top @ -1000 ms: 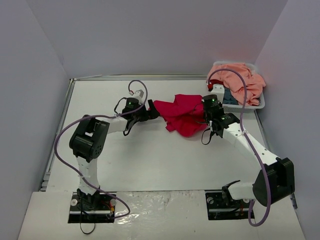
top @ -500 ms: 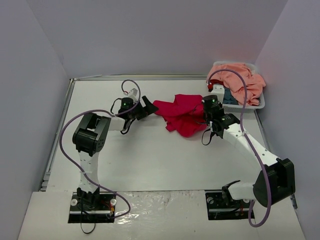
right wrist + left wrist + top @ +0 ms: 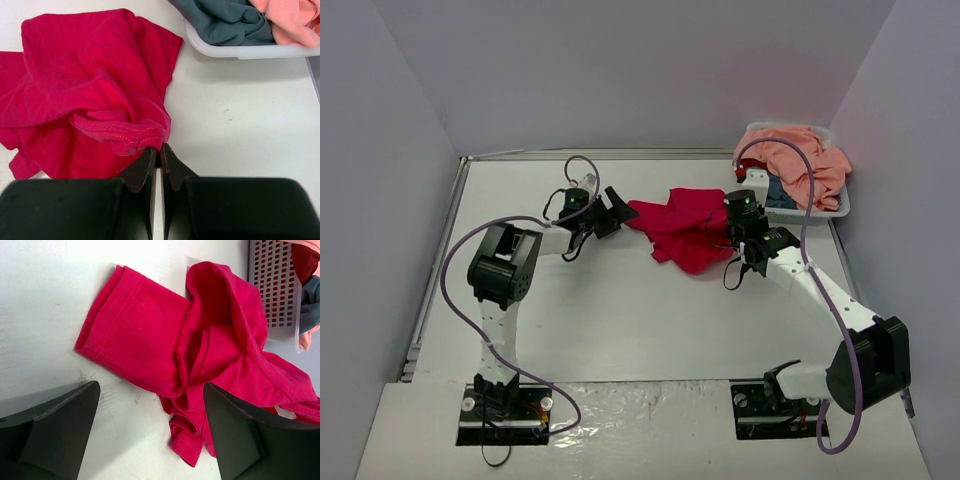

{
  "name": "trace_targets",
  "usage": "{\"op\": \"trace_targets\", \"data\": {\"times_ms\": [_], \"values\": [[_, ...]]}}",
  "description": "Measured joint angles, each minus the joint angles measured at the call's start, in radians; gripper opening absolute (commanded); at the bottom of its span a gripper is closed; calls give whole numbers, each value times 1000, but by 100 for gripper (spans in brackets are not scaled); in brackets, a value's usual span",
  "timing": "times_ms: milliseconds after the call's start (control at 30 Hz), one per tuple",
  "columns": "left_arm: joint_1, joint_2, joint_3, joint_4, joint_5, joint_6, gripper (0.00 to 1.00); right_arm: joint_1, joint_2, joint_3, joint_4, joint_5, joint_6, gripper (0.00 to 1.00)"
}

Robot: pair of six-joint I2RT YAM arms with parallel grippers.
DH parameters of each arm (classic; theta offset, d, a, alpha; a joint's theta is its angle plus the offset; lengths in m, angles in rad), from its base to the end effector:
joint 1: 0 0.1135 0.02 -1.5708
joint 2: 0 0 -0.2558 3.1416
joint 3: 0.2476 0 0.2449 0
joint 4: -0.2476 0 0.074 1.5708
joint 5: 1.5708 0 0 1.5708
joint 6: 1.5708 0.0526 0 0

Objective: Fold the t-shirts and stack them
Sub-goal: Flatten out the tshirt

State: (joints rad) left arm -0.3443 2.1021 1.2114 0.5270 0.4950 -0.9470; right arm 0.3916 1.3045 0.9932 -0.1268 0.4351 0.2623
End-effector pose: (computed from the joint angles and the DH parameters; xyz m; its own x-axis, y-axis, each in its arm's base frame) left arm 0.4227 -0.1781 0.1444 -0.7759 -0.4805 -0.4088 0.1458 0.4938 -0.8573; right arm 0.2925 0.0968 0.2931 -0.3770 0.0988 -0.9210 0.1082 0.9922 0.0621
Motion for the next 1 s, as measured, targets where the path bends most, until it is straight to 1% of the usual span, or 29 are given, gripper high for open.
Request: {"op": "trace_targets", "data": {"times_ms": [133, 300, 433, 667, 700, 800, 1000], "values": [[5, 21, 12, 16, 21, -38, 81, 0, 0, -3, 3, -4, 0, 0], [15, 76, 12, 139, 76, -144, 78, 0, 0, -4, 4, -6, 0, 0], [19, 106, 9, 217, 93, -206, 77, 0, 0, -4, 4, -6, 0, 0], [24, 134, -11, 311, 98, -275, 69, 0, 0, -5, 5, -8, 2, 0], [25, 139, -11, 322, 101, -287, 66, 0, 0, -5, 6, -10, 2, 0], [25, 159, -11, 360, 110, -316, 62, 0, 0, -9, 11, -12, 3, 0], [25, 173, -11, 397, 119, -346, 62, 0, 0, -14, 11, -17, 3, 0]]}}
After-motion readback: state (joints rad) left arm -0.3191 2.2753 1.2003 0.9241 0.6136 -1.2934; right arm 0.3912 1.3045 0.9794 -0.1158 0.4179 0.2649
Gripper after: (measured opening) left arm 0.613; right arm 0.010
